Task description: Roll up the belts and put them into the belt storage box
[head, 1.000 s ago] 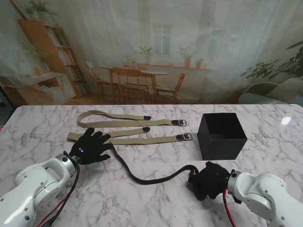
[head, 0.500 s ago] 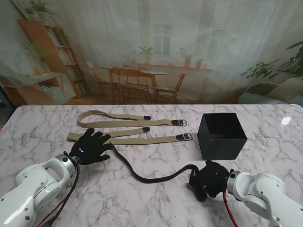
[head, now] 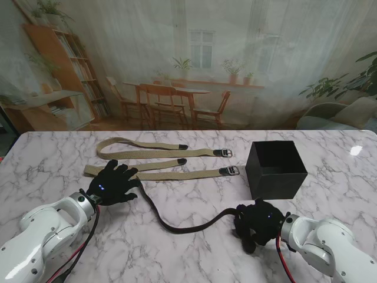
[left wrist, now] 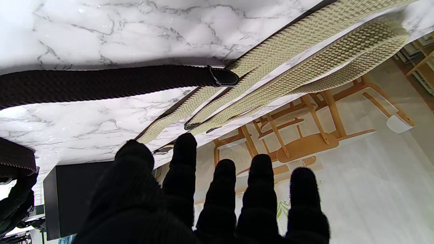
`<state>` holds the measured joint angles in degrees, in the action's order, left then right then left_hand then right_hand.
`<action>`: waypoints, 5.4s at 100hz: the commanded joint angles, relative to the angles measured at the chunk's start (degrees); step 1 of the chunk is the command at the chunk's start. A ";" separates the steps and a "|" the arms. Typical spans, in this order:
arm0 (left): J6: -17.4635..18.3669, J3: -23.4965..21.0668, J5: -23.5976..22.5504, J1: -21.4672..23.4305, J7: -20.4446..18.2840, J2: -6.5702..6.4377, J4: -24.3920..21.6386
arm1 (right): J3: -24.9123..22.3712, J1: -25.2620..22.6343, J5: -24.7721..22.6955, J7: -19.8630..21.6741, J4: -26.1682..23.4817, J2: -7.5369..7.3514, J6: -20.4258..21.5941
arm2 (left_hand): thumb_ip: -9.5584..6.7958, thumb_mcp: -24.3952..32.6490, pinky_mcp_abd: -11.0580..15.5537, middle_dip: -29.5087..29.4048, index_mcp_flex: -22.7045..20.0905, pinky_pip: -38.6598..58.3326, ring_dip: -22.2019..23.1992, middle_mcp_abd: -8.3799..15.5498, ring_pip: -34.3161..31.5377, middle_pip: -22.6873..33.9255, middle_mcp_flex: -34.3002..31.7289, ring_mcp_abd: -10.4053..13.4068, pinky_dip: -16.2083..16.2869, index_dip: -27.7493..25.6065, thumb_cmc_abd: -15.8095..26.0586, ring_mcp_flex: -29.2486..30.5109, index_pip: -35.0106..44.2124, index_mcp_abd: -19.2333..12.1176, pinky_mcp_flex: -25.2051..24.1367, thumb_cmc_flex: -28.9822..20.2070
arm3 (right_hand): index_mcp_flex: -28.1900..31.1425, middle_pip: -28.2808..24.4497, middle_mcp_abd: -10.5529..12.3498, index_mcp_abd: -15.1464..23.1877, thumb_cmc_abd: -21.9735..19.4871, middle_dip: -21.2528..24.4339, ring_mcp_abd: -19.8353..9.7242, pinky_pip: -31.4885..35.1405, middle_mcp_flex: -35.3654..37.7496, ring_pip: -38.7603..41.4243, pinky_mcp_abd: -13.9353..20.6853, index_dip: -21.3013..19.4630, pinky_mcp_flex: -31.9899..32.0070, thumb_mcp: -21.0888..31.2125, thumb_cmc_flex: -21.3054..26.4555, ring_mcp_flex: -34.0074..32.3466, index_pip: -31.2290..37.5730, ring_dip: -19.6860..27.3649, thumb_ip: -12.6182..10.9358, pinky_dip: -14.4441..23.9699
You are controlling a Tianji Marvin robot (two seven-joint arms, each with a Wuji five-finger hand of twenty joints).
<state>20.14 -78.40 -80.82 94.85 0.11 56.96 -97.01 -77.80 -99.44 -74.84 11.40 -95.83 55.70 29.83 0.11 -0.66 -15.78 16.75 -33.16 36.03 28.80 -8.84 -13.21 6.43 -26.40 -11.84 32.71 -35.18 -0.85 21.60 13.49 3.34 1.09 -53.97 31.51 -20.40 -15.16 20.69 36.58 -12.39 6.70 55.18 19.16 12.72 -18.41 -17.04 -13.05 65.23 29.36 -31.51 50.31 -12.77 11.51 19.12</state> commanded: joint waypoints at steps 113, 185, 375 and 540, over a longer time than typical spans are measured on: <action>0.07 0.40 0.28 -0.30 -1.05 -0.05 0.41 | 5.18 3.84 2.81 -17.76 9.45 1.28 -2.44 | 1.13 -0.61 -2.12 0.43 -0.99 -2.06 -0.17 -0.69 0.62 -0.72 1.31 -0.40 -0.66 -0.65 0.73 0.71 0.53 0.32 -1.14 -1.43 | -16.94 -29.33 16.93 -0.20 -9.44 -16.35 -6.80 11.32 58.75 13.36 2.21 3.59 -14.75 -1.33 2.94 -34.03 -13.71 -11.37 -5.06 0.10; 0.06 0.42 0.31 -0.25 -0.85 -0.06 0.63 | 3.87 2.55 7.72 -9.83 7.21 1.52 -0.88 | 1.12 -0.61 -2.10 0.46 -0.90 -2.14 -0.14 -0.63 0.61 -0.66 1.29 -0.32 -0.65 -0.67 0.79 0.75 0.53 0.28 -1.17 -1.45 | 10.40 -14.74 15.39 -11.25 -6.76 -14.36 -6.65 6.92 52.24 8.00 1.16 8.91 -9.39 -1.91 -2.06 -27.64 3.56 -10.72 1.90 1.81; 0.11 0.85 0.66 -0.66 -1.39 -0.09 1.10 | 2.51 1.95 0.70 11.32 -1.89 -0.39 0.86 | 1.11 -0.61 -2.16 0.48 -0.83 -3.24 -0.13 -0.62 0.64 -0.66 1.33 -0.30 -1.16 -0.59 0.91 0.82 0.49 0.26 -1.26 -1.29 | -4.66 -7.94 22.24 -9.83 5.25 -16.51 -9.90 7.79 37.61 9.49 13.81 -7.47 -14.07 1.27 9.46 -23.75 -8.60 -10.11 2.82 -1.70; 0.01 0.85 0.57 -0.51 -1.10 -0.11 1.36 | 5.47 1.11 4.30 -14.60 5.41 2.17 -12.50 | 1.12 -0.63 -2.16 0.48 -0.95 -3.34 -0.12 -0.58 0.65 -0.66 1.37 -0.24 -1.13 -0.61 0.99 0.77 0.57 0.22 -1.33 -1.11 | 7.61 -23.03 18.95 -2.30 -1.06 -19.99 -7.70 8.89 48.32 15.55 0.70 -2.41 -9.86 -6.47 1.28 -25.53 15.60 -13.00 3.61 1.25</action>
<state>20.15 -77.78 -80.30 94.35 -0.23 56.86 -95.81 -72.62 -98.42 -70.15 -2.08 -91.10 57.76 17.67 0.11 -0.66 -15.79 16.75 -33.17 34.65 28.80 -8.84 -13.21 6.43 -26.40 -11.83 32.68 -35.19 -0.85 21.60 13.51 3.34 0.87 -53.97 37.14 -34.27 -4.13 13.55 39.99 -28.37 2.68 61.68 60.44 25.75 -19.56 -15.73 -21.10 53.36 25.00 -54.61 63.17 -23.91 17.07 18.72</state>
